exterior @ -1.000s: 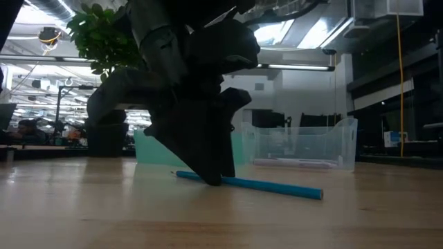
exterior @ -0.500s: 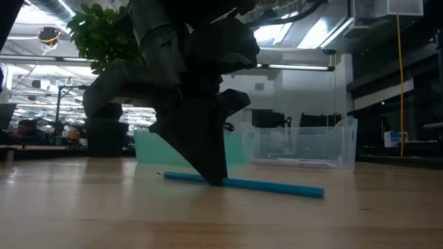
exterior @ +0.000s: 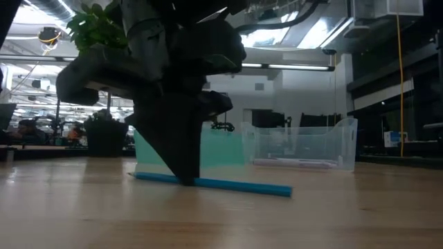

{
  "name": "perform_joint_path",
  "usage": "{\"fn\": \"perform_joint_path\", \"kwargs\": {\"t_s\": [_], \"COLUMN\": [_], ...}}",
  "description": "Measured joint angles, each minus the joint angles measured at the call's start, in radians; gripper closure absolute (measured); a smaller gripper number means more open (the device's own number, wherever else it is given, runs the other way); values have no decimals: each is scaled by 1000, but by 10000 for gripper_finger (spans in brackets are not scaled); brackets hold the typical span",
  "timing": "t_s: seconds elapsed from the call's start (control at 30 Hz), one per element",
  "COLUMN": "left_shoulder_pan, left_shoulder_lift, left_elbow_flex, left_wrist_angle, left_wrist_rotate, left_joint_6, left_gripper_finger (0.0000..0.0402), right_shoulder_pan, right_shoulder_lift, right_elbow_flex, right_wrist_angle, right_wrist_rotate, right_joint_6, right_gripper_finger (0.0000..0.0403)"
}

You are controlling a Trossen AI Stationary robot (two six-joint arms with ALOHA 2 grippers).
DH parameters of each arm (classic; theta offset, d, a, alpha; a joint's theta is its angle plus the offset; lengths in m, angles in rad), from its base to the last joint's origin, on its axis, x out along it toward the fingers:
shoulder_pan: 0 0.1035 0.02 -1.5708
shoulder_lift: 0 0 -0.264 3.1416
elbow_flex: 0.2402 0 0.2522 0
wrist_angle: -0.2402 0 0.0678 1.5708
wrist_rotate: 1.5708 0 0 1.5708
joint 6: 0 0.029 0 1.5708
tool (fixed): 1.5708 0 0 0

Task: Sort pens & pencils
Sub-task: Put the blue pencil into the blue bin

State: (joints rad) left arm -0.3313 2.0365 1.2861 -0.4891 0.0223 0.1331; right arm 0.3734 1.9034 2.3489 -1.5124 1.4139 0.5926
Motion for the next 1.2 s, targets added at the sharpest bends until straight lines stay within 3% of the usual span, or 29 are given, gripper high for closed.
{"fn": "perform_joint_path", "kwargs": {"t_s": [0.73,1.2], "left_shoulder_pan": [-41,-84], "left_shoulder_lift": [-8,-10], "left_elbow_flex": [6,23], "left_wrist_angle": [-167,-234], "left_wrist_rotate": [-41,-146], "left_joint_6": [-140,-167], "left_gripper_finger": [393,393], "right_shoulder_pan": [0,0], "right_shoulder_lift": [0,0], "right_elbow_flex": [0,0], "right_wrist_angle": [1,1], "right_wrist_rotate": [-4,-3], "right_joint_6": [0,0], "right_gripper_finger": [254,254]}}
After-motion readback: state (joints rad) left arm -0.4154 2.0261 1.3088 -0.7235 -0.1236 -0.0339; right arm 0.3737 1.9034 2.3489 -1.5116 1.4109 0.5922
